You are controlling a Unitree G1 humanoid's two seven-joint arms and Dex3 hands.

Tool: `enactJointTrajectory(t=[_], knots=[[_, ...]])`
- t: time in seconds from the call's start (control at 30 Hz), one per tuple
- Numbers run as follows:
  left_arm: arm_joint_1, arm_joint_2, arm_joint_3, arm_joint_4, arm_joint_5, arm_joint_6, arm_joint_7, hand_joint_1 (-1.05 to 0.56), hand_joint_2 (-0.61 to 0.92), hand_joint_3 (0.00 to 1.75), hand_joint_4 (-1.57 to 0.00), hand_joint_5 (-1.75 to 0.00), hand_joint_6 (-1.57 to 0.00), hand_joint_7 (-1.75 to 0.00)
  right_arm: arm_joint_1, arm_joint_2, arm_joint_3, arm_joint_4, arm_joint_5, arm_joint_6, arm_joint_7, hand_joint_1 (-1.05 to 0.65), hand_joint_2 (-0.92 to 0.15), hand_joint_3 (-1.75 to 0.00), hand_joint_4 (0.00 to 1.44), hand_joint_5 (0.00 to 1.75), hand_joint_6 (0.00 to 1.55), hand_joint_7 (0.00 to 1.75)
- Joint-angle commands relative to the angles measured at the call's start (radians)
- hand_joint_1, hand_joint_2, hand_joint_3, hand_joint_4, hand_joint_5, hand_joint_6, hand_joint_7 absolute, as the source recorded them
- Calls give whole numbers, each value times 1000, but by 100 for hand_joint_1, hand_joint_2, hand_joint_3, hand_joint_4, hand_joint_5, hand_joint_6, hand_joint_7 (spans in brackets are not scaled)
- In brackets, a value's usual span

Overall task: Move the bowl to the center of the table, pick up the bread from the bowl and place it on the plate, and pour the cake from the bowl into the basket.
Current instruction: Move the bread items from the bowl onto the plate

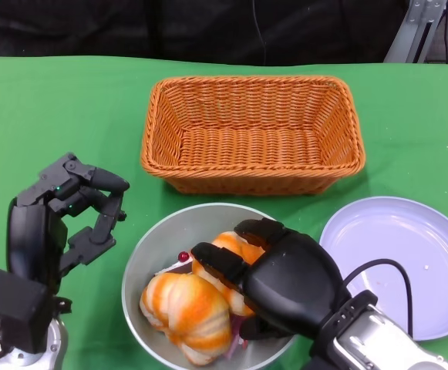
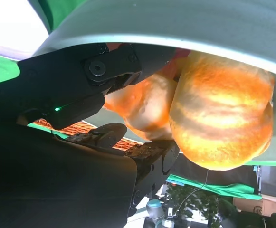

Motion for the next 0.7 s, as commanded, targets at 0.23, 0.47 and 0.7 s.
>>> enactJointTrajectory(t=[0.23,0.47,0.7], knots=[[8,13,4,-15,3,-12,9,-14,72,71,-72,-160,-77,-122,-29,13,39,144,25,-14,-155,-71,-91,0,59,10,51,2],[5,11,3,-10,11,-19,14,-14,73,71,-73,-160,-77,-123,-56,13,51,227,55,-50,-257,-44,-89,0,77,10,64,4],[1,10,5,6,16,-31,18,-14,72,72,-74,-160,-77,-124,-91,5,51,298,121,-136,-367,-29,-92,-3,112,21,100,13]])
